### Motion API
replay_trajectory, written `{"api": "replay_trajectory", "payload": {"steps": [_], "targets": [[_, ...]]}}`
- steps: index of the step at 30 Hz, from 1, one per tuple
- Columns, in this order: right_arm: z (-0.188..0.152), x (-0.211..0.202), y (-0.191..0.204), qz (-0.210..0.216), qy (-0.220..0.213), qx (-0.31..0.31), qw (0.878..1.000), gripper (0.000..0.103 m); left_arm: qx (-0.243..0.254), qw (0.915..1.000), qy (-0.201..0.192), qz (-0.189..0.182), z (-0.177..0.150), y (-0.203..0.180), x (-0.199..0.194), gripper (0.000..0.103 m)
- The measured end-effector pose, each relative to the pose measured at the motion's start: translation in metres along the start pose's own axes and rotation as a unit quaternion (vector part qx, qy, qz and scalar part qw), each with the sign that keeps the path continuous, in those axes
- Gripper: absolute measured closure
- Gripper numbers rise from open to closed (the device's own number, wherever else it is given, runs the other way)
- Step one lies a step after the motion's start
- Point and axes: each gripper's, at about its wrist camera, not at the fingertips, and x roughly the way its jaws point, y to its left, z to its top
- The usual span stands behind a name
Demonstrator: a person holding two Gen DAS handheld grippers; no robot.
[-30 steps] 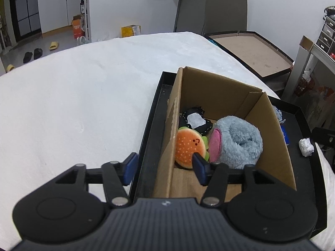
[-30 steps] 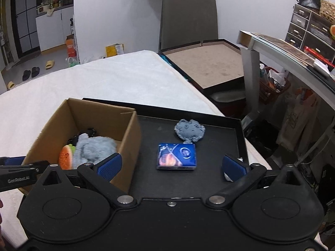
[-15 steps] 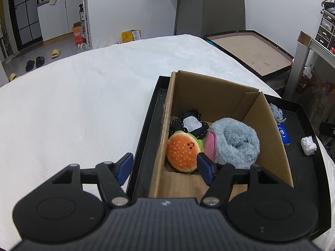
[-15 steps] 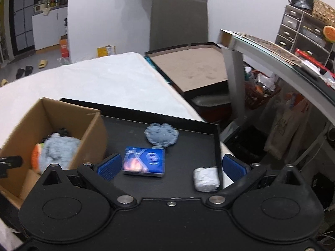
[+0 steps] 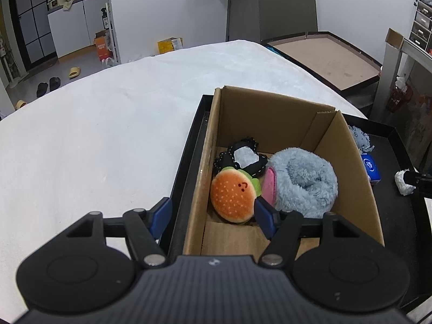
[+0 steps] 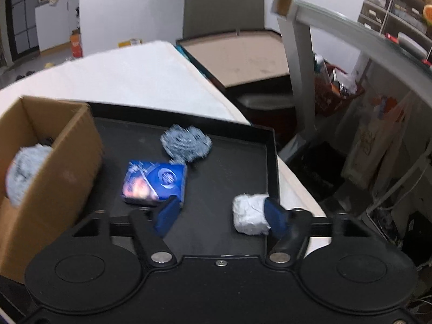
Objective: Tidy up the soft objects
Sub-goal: 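Reach the right gripper to the white crumpled bag and grasp it, then carry the white crumpled bag into the box and open the right gripper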
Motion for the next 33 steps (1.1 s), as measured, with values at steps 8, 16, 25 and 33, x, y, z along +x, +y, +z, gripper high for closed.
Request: {"api": "replay_trajectory", "payload": {"steps": [8,16,25,33], "targets": [[-0.006,0.025,-0.005,-0.018,0.012,-0.017,1.000,0.046,0.019,0.9998,0.008,-0.002,-0.002,-0.016,0.008,0.037],[-0.009,0.047,-0.007,-0.037,0.029,-0.041,0.998,0.048,0.024,0.9996,0.007,0.010,-0.002,-0.022,0.011,0.036],[-0.015,0.054,-0.008,-0.040,0.053,-0.045,0.997,0.062,0.027,0.9996,0.005,0.011,-0.003,-0.023,0.011,0.036],[-0.011,0.037,-0.004,-0.036,0.033,-0.049,0.998,0.062,0.021,0.9998,0.005,0.002,-0.003,-0.017,0.009,0.036]]}}
